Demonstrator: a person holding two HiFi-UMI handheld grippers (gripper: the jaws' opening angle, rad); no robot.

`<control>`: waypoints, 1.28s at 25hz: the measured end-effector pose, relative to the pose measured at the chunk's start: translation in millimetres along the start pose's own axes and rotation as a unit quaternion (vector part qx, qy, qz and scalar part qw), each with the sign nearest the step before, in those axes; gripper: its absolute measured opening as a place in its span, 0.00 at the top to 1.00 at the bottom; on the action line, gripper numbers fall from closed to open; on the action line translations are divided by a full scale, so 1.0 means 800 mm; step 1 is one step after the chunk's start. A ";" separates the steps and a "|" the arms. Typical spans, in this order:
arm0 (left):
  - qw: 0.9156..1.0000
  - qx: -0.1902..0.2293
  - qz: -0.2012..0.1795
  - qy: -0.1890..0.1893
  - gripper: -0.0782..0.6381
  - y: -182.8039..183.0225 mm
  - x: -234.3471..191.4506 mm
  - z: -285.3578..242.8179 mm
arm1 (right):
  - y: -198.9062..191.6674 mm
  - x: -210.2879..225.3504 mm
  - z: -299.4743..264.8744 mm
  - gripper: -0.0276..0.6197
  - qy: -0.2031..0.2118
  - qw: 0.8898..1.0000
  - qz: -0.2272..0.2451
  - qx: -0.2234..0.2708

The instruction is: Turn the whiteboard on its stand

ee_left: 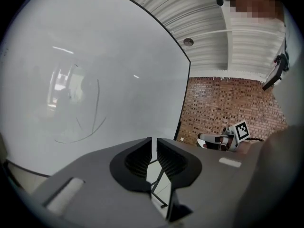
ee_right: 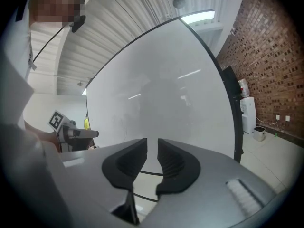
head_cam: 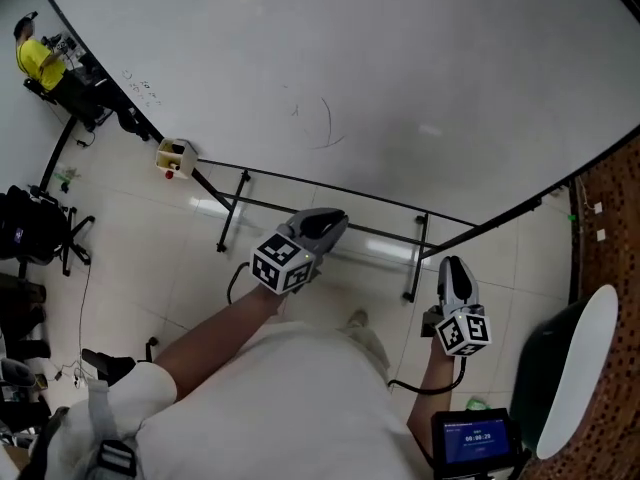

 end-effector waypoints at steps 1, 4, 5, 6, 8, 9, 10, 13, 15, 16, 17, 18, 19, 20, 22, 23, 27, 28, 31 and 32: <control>1.000 0.005 0.000 0.002 0.82 0.005 -0.012 0.015 | 0.000 -0.013 -0.006 0.86 -0.001 1.000 0.001 -0.002; 1.000 0.021 0.003 0.013 0.82 0.017 -0.051 0.063 | 0.002 -0.056 -0.027 0.86 0.001 1.000 0.005 -0.005; 1.000 0.025 0.004 0.018 0.82 0.020 -0.065 0.080 | 0.004 -0.072 -0.034 0.86 0.002 1.000 0.006 -0.005; 0.999 0.029 0.005 0.022 0.82 0.023 -0.080 0.097 | 0.007 -0.089 -0.042 0.86 0.004 1.000 0.009 -0.004; 0.999 0.038 0.007 0.030 0.82 0.028 -0.110 0.128 | 0.012 -0.121 -0.059 0.86 0.009 1.000 0.016 -0.002; 0.999 0.042 0.007 0.033 0.82 0.030 -0.123 0.142 | 0.015 -0.136 -0.067 0.86 0.012 1.000 0.019 -0.001; 0.998 0.045 0.008 0.034 0.82 0.032 -0.135 0.157 | 0.016 -0.151 -0.072 0.86 0.012 1.000 0.021 -0.001; 0.998 0.045 0.009 0.034 0.82 0.031 -0.165 0.200 | 0.013 -0.197 -0.078 0.86 0.007 1.000 0.022 -0.004; 0.998 0.043 0.012 0.034 0.82 0.031 -0.183 0.226 | 0.008 -0.224 -0.085 0.86 0.004 1.000 0.022 -0.009; 0.999 0.041 0.013 0.033 0.82 0.030 -0.190 0.238 | 0.006 -0.238 -0.088 0.86 0.003 1.000 0.022 -0.011; 0.999 0.038 0.013 0.031 0.82 0.028 -0.195 0.250 | 0.003 -0.250 -0.090 0.86 0.001 1.000 0.022 -0.014; 0.999 0.034 0.011 0.029 0.82 0.025 -0.198 0.262 | 0.000 -0.263 -0.090 0.86 -0.001 1.000 0.021 -0.016; 0.999 0.030 0.009 0.028 0.82 0.022 -0.202 0.274 | -0.003 -0.274 -0.088 0.87 -0.004 1.000 0.020 -0.018; 0.999 0.026 0.005 0.027 0.82 0.018 -0.206 0.284 | -0.007 -0.284 -0.087 0.87 -0.007 1.000 0.017 -0.020; 0.999 0.023 0.003 0.031 0.82 0.014 -0.218 0.301 | -0.013 -0.303 -0.086 0.87 -0.011 1.000 0.012 -0.026; 0.999 0.025 0.004 0.035 0.82 0.013 -0.226 0.307 | -0.015 -0.311 -0.085 0.87 -0.011 0.999 0.012 -0.029; 0.997 0.044 0.021 0.059 0.82 0.009 -0.248 0.333 | -0.014 -0.322 -0.066 0.89 -0.023 0.999 0.017 -0.045; 0.997 0.048 0.024 0.064 0.82 0.010 -0.250 0.337 | -0.013 -0.319 -0.061 0.91 -0.029 0.998 0.015 -0.046; 0.996 0.052 0.024 0.068 0.82 0.011 -0.251 0.345 | -0.003 -0.311 -0.052 0.91 -0.043 0.998 0.004 -0.036; 0.996 0.050 0.022 0.069 0.82 0.009 -0.247 0.348 | 0.001 -0.311 -0.049 0.91 -0.045 0.998 0.000 -0.032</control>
Point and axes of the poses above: the fingertips, and each gripper's own axes: z backward along the fingers, x to its right, y out of its top, the point moved 4 cm from there along z, backward along the fingers, and after that the axes turned 14 degrees about z, right-handed, at the moved point
